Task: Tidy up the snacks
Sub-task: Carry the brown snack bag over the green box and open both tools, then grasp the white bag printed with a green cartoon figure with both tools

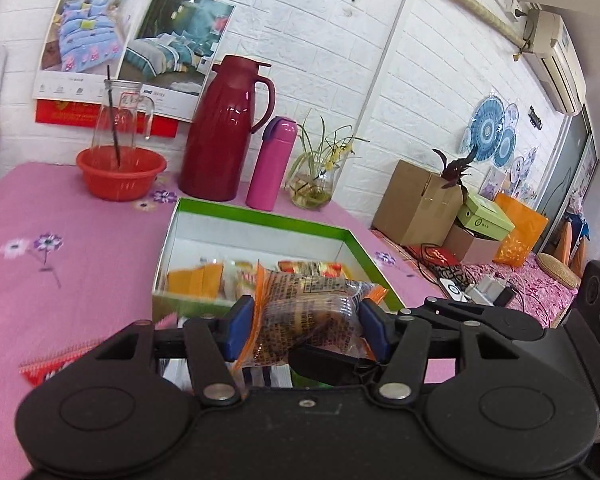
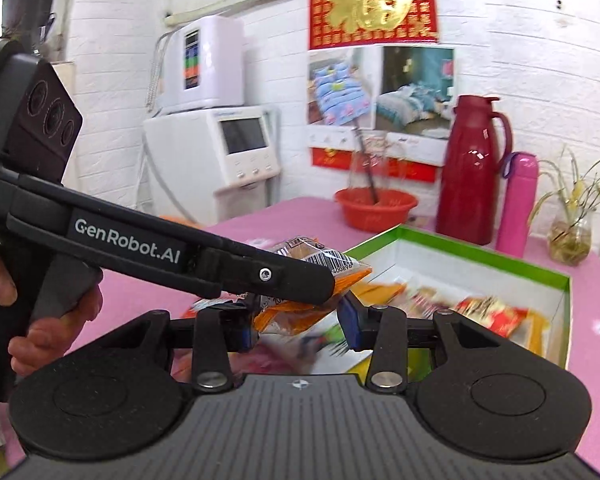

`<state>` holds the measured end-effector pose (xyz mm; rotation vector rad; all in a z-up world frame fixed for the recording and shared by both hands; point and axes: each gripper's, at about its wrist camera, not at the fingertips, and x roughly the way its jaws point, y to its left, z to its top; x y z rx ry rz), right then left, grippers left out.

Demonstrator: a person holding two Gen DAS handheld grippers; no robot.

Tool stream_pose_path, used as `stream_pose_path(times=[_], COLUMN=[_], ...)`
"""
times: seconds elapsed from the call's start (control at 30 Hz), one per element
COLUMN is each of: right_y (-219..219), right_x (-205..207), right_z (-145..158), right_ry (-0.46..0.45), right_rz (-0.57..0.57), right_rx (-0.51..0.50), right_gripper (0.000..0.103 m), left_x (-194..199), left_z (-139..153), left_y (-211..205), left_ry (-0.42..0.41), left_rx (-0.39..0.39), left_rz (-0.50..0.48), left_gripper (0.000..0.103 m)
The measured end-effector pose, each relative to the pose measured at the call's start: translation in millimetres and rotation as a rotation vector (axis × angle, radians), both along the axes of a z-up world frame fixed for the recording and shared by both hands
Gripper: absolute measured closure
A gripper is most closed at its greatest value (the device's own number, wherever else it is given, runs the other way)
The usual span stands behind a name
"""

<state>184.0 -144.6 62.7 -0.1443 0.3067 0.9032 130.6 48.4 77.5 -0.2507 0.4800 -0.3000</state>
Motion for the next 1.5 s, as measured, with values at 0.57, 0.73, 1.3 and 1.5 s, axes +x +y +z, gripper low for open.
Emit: stream_pose_path(times=[0.57,0.73,1.3,1.5], right_y=[23.2,30.8,0.3,-12.3], right_x=[103.5,103.0,30.9,2.4], right_z=[-26.9,-40.4,-20.8,-31.4], right_ry=[0.047,-0.076,-0.021,0.046], right_rz=[-0.135,-0.253,-0.124,-0.093], right_rx=[-0.019,-0.145,-0.074,-0.055], right_gripper=[0.024,0.0,0.0,0.0], left_x=[118.8,119.7,37.6,8.5], left_z=[-34.1,-45.1,-23.7,-39.9], left_y=[23.3,31.8,32.3,35.9], left_ry=[0.087,0.108,0.106,0.141], left_rx=[0.0,0.007,-0.024,-0.066], left_rz=[0.028,0.086,0.079,0.046], left_gripper=[0.022,0.0,0.0,0.0])
